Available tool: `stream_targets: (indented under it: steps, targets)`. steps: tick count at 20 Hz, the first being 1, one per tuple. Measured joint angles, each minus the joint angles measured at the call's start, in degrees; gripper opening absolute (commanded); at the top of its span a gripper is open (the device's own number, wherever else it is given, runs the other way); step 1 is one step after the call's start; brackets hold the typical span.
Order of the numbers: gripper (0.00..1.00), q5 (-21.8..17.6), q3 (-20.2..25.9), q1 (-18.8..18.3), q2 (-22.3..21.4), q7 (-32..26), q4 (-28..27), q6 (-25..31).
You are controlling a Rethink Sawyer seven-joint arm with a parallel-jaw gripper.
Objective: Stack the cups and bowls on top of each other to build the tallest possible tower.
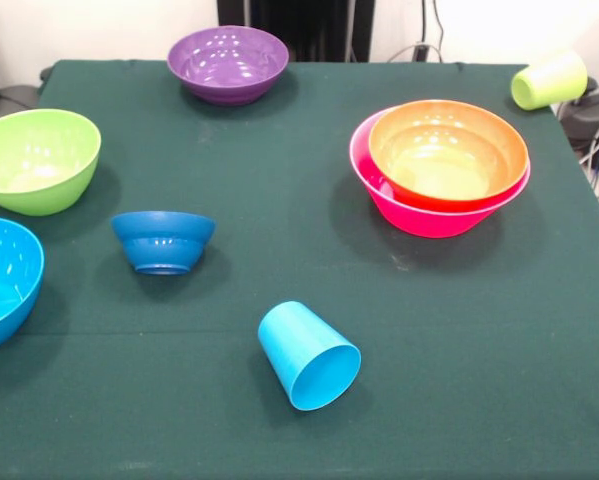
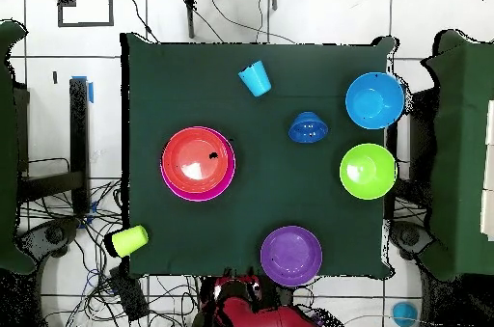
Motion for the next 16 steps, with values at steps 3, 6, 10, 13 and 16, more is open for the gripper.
stream_targets:
  steps: [3,6,10,13,16]
  targets:
    - [1.00,1.12,-0.10,-0.12,-0.29,0.00,-0.01,1.97]
    - [1.00,1.63,-1.11,0.29,0.22,0.00,0.00,4.02]
    - [1.00,1.65,-3.55,2.12,3.85,0.00,-0.09,3.99]
    - [1.00,1.67,-5.50,4.03,9.25,0.00,-0.33,3.04]
    - [1.00,1.70,-6.77,5.44,14.36,0.00,-0.50,1.52]
